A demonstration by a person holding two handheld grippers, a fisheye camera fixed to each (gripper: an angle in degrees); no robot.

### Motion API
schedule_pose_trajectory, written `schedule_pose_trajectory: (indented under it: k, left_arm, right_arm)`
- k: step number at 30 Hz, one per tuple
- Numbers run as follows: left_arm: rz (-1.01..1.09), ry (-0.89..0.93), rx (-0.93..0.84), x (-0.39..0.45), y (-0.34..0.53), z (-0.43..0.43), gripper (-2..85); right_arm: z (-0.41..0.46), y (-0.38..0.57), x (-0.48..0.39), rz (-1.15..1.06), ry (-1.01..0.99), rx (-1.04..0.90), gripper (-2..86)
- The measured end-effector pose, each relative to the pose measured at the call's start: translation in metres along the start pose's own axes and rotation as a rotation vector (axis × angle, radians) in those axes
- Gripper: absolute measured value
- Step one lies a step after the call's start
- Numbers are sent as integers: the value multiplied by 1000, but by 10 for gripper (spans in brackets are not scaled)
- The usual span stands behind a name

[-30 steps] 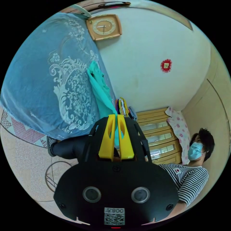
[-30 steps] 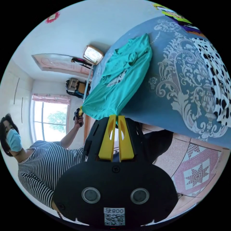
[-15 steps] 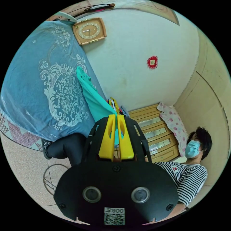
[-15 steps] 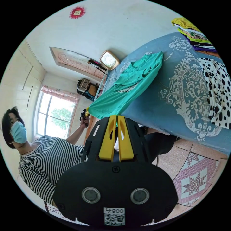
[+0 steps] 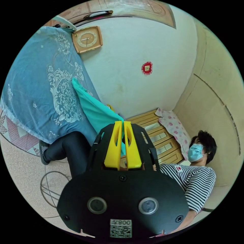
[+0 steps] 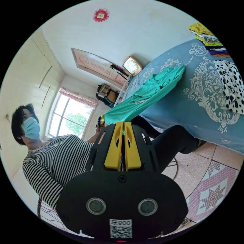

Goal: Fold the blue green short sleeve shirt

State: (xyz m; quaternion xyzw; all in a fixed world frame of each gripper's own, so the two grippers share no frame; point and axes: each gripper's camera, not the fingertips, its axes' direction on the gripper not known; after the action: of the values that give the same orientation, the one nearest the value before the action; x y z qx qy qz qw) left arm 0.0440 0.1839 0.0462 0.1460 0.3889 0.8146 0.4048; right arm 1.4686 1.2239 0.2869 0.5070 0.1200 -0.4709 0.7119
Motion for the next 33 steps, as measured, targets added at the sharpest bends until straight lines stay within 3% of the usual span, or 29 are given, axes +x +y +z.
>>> schedule_pose_trajectory:
  k: [6, 15, 33]
  left_arm:
    - [17, -9, 2, 3, 21, -26, 9]
    - [-78, 12, 33, -66, 34, -29, 11]
    - [-130, 6, 39, -215, -25, 3, 11]
  right_arm:
    - [-9, 38, -2, -22, 15, -10, 3]
    - [-13, 52, 60, 84, 13, 10, 3]
    - [-20, -40, 141, 155, -11, 63, 4]
